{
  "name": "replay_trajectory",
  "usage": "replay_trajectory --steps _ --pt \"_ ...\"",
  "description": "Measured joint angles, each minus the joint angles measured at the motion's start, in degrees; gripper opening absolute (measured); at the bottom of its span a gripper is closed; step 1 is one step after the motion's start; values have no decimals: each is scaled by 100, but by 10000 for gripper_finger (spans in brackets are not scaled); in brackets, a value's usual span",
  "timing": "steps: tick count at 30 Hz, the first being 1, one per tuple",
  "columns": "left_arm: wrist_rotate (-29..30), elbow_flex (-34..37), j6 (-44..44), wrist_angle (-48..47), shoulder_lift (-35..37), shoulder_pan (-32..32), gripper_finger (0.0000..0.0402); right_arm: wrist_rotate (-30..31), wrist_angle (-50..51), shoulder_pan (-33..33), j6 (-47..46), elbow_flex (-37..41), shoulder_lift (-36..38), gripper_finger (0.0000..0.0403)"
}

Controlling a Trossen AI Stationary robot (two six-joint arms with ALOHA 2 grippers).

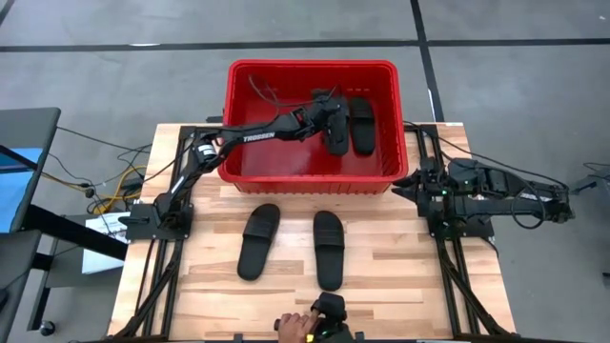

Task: Pick and place slides into bin
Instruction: Put the black slide into the red container

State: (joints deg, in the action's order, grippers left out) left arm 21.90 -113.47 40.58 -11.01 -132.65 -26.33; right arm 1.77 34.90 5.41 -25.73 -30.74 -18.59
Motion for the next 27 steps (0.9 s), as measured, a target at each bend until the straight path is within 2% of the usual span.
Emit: replay_trajectory --steps 12,27 --pt "87 9 48 183 -163 -2 5 -2 49 0 -46 0 2 127" --pt "-210 6 57 151 -161 -37 12 -2 48 0 -130 0 2 127"
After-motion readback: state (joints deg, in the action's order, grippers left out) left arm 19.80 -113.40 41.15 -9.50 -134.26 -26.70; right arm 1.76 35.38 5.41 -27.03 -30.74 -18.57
